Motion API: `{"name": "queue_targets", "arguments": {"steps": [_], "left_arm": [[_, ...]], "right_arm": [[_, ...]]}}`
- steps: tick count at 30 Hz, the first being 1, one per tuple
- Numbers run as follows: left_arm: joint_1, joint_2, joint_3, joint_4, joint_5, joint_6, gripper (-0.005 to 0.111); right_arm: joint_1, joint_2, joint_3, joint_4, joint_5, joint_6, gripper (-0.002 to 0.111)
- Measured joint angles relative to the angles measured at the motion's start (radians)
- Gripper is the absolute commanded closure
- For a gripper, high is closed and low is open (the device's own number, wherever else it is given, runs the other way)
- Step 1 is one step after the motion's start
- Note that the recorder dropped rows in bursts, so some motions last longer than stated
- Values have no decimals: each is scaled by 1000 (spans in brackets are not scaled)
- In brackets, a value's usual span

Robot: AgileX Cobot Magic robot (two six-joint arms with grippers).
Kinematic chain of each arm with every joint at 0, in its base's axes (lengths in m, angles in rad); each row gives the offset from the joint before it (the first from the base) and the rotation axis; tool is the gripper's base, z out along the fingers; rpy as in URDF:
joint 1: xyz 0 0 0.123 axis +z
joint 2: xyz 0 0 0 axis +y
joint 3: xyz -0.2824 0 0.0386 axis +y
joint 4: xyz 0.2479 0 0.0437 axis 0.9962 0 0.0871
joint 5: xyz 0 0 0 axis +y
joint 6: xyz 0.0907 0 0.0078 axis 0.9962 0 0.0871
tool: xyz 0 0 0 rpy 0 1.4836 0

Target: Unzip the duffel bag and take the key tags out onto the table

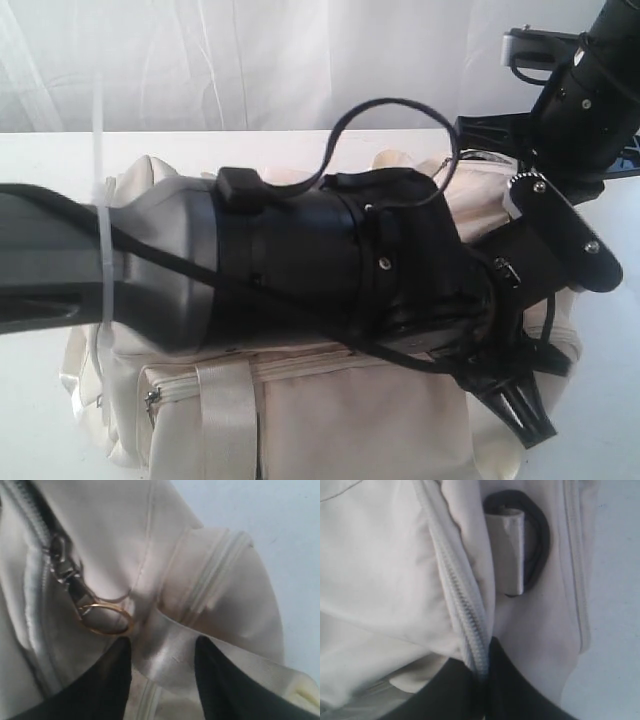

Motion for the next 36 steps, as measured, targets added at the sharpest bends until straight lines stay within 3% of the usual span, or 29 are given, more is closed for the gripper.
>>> {"name": "queue_targets", "arguments": {"steps": [4,12,25,28,36], "left_arm": [[0,0,0,125,0,-165,39],[50,0,0,175,-82,-418,38],[82,6,0,151,-154,-472,39],[84,17,0,151,-167,-472,47],[86,29,0,136,-179,-475,87]], "right_arm": [[0,0,0,0,0,0,108],[0,0,0,0,-11,0,108],[0,0,0,-2,-35,22,108],[0,2,0,-6,-35,22,108],[0,2,0,-8,-33,22,108]]}}
